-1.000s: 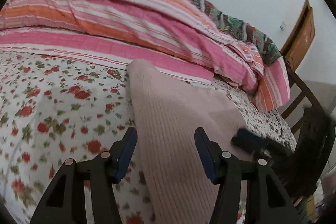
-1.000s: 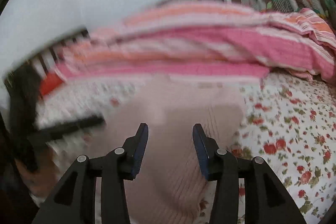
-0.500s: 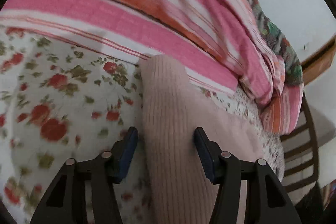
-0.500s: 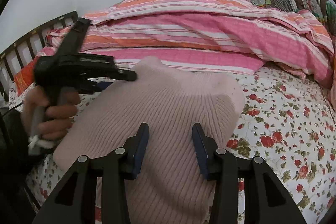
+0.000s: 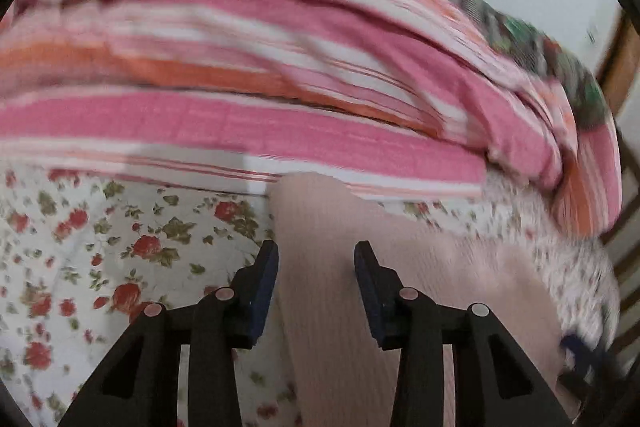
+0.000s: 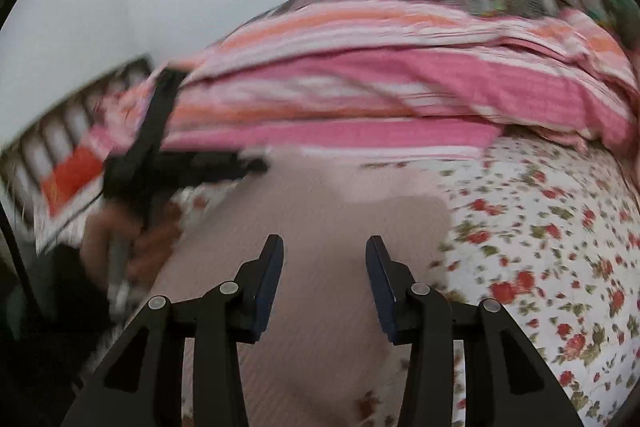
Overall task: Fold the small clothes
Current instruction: 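Smooth the folded sweater with both open grippers, then press the folded pink sweater flat with the left gripper while the right gripper presses beside it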
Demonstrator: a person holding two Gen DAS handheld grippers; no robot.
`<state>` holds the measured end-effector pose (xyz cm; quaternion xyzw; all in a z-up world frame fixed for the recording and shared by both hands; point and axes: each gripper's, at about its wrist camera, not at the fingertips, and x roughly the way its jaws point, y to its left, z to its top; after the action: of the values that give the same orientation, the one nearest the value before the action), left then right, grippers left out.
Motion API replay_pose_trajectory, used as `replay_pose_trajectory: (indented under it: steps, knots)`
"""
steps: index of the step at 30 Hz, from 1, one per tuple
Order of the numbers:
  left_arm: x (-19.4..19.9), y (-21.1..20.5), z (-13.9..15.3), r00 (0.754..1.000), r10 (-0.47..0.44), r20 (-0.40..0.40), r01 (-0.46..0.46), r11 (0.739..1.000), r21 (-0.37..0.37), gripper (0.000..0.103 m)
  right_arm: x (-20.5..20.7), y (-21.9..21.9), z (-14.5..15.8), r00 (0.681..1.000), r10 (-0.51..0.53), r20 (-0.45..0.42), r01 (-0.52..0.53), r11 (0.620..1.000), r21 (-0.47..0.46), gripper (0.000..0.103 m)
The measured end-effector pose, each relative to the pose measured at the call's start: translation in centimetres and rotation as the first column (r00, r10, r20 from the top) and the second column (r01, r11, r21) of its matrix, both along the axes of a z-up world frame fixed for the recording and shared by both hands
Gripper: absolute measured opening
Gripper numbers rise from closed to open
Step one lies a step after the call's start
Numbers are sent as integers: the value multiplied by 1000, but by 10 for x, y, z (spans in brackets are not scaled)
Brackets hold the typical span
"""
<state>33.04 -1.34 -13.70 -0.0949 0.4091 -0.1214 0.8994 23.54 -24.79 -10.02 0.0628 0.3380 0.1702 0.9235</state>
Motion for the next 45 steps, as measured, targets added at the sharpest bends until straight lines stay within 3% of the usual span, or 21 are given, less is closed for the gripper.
replay_pose_trajectory:
  steps: [2, 4, 7, 12, 20, 25, 29, 35, 40, 43, 45]
  knots:
    - [-17, -14, 0, 999, -51, 10, 50, 998, 47, 37, 9, -5, -6, 999, -25, -32, 25, 1000, 6, 42]
    - [-31, -22, 0, 998, -48, 29, 45, 993, 113, 38, 19, -5, -16, 995, -65, -69, 62, 997, -41, 42]
    - [-48, -24, 0, 999, -38, 38, 32, 990, 141, 38, 24, -3, -25, 989, -95, -109, 88, 994, -68, 42]
    - [-78, -13, 6, 998, -23, 66, 15, 993, 115, 38, 21, -4, -24, 990, -97, -101, 88, 992, -88, 42]
    - [-118, -9, 6, 994, -3, 105, -9, 993, 115, 42, 13, -17, -24, 989, -95, -113, 92, 995, -30, 48]
    - [-129, -2, 2, 992, 8, 130, -21, 995, 95, 51, 4, -24, -19, 992, -90, -92, 90, 996, -9, 53]
    - [-127, 7, -3, 992, 4, 124, -9, 999, 36, 56, -9, -35, -16, 992, -90, -84, 96, 993, 67, 51]
    - [-131, 8, 0, 989, -26, 143, 22, 999, 33, 57, -30, -32, -12, 999, -22, -49, 27, 994, 110, 48]
    - [-142, 7, 6, 979, -54, 195, 49, 998, 31, 57, -27, -13, -29, 995, -35, -91, 28, 997, -76, 40]
    - [-144, 6, 5, 976, -60, 209, 52, 998, 47, 57, -25, -14, -25, 989, -57, -136, 43, 994, -100, 40]
    - [-141, 8, 6, 978, -61, 201, 55, 998, 32, 57, -29, -15, -22, 992, -49, -120, 36, 994, -104, 39]
